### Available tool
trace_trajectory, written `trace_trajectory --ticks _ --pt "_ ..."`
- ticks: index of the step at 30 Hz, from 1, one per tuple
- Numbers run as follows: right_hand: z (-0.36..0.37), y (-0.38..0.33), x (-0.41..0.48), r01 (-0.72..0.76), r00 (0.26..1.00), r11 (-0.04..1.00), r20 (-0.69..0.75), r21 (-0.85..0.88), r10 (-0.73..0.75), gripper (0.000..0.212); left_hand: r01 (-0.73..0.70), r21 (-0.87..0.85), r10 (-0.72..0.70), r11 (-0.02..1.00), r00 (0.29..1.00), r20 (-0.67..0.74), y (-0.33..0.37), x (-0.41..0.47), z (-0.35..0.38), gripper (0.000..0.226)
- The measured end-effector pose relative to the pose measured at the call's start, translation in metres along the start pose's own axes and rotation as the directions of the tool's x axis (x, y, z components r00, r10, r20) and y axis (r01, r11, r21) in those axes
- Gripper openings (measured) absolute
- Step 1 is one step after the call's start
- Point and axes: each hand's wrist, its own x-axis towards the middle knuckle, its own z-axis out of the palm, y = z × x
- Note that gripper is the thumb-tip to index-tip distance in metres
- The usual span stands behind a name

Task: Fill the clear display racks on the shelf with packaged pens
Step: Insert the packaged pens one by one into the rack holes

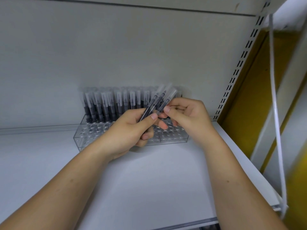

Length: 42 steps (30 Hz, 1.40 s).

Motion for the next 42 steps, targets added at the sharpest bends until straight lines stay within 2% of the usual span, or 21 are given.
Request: trace_trajectory --ticks 7,13,16,19,22,25,35,42 --pt "-0.001 -0.002 0.002 0.044 0.996 0.997 -0.086 0.063 -0.039 0.01 0.011 0.007 -0.011 1.0 1.0 -0.013 0.0 0.0 0.001 0.029" --pt "-0.008 -0.004 0.008 0.142 0.946 0.961 -0.317 0.238 -0.062 0.005 0.021 -0.008 -0.021 1.0 0.999 -0.033 0.0 0.0 0.0 0.028" --pt "-0.014 -0.002 0.009 0.214 0.88 0.964 -0.46 0.16 -0.119 0.005 0.012 -0.006 -0.012 1.0 0.999 -0.038 -0.002 0.001 -0.002 0.028" --pt "-0.018 0.004 0.011 0.201 0.822 0.978 -0.533 -0.057 -0.2 0.013 0.003 -0.015 -0.004 1.0 0.999 -0.033 -0.002 0.001 -0.003 0.028" --pt "-0.019 0.015 0.013 0.155 0.818 0.954 -0.507 -0.258 -0.27 0.01 0.019 -0.044 -0.021 0.999 0.999 -0.029 -0.001 0.0 -0.003 0.027" --pt "-0.02 0.022 0.015 0.099 0.839 0.925 -0.469 -0.368 -0.277 0.009 0.023 -0.047 -0.025 0.999 0.999 -0.036 0.0 0.0 -0.003 0.027" --pt "-0.017 0.03 0.014 -0.014 0.916 0.872 -0.357 -0.49 -0.186 0.01 0.023 -0.045 -0.025 0.999 0.998 -0.059 0.004 -0.002 -0.002 0.025" --pt "-0.018 0.031 0.013 -0.106 0.92 0.846 -0.374 -0.522 -0.116 0.009 0.026 -0.044 -0.028 0.999 0.998 -0.057 0.004 -0.002 -0.002 0.026"
